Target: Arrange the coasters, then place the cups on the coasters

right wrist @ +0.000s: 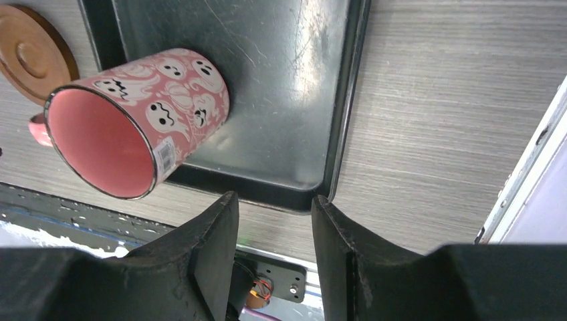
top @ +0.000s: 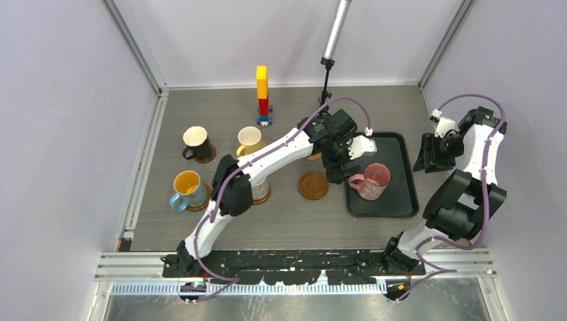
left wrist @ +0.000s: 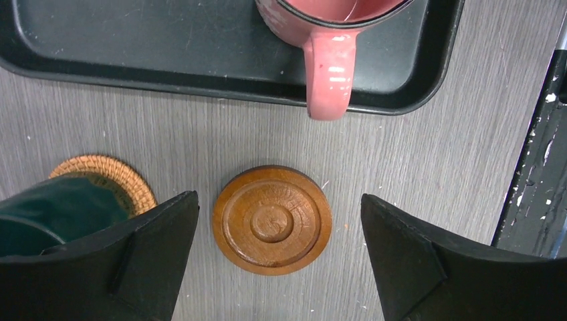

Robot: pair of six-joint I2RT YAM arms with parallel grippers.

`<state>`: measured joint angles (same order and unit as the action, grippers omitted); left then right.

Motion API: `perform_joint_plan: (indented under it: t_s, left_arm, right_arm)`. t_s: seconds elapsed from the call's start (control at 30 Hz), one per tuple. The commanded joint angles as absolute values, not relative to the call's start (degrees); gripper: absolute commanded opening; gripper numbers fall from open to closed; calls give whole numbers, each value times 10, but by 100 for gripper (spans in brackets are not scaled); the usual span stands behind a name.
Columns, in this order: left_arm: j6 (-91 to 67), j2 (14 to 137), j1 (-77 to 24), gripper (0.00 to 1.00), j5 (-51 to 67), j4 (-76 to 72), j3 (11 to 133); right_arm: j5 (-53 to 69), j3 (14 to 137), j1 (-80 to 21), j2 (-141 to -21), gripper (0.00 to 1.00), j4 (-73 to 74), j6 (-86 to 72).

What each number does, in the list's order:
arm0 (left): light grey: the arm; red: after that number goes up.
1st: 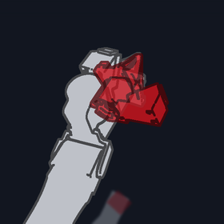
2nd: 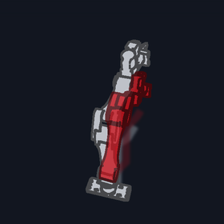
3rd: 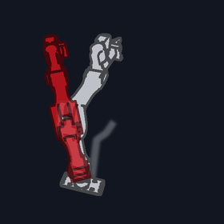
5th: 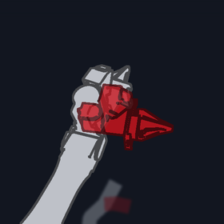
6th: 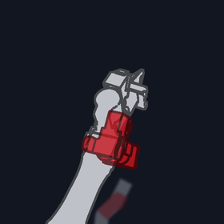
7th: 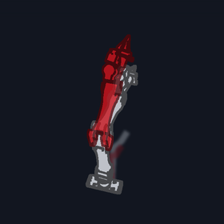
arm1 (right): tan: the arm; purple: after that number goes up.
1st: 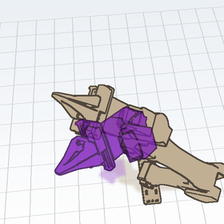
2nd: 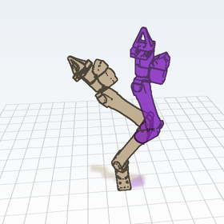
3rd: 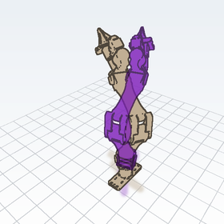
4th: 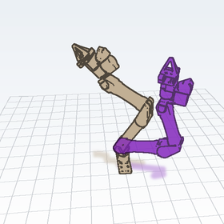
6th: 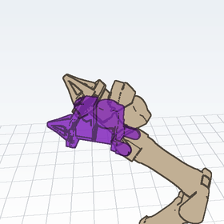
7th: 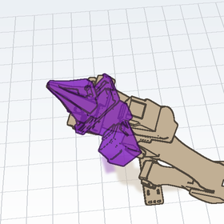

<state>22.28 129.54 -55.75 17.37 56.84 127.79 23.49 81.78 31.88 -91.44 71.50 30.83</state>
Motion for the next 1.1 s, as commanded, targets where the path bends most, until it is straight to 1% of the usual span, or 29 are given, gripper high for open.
perform_joint_plan:
  t_s: [0.0,0.17,0.33,0.4,0.53,0.6,0.9,1.0,1.07]
  left_arm:
    - [243,1316,-575,93,190,574,1318]
    - [246,1369,-592,92,186,582,1375]
    - [250,1417,-603,88,164,579,1439]
    - [254,1432,-608,86,154,572,1456]
    - [260,1451,-619,77,143,565,1474]
    - [257,1454,-623,70,139,558,1474]
    - [230,1440,-624,30,124,530,1462]
    - [213,1416,-624,11,127,509,1434]
    - [205,1397,-624,0,127,492,1408]
  right_arm:
    - [211,803,320,-885,49,708,328]
    - [210,795,320,-898,49,705,329]
    - [206,802,319,-908,49,707,339]
    - [205,802,320,-909,49,707,342]
    - [207,793,320,-906,49,706,345]
    - [209,787,320,-905,49,705,346]
    - [217,780,320,-899,49,705,347]
    - [217,782,320,-900,49,706,347]
    - [219,784,320,-901,49,706,346]
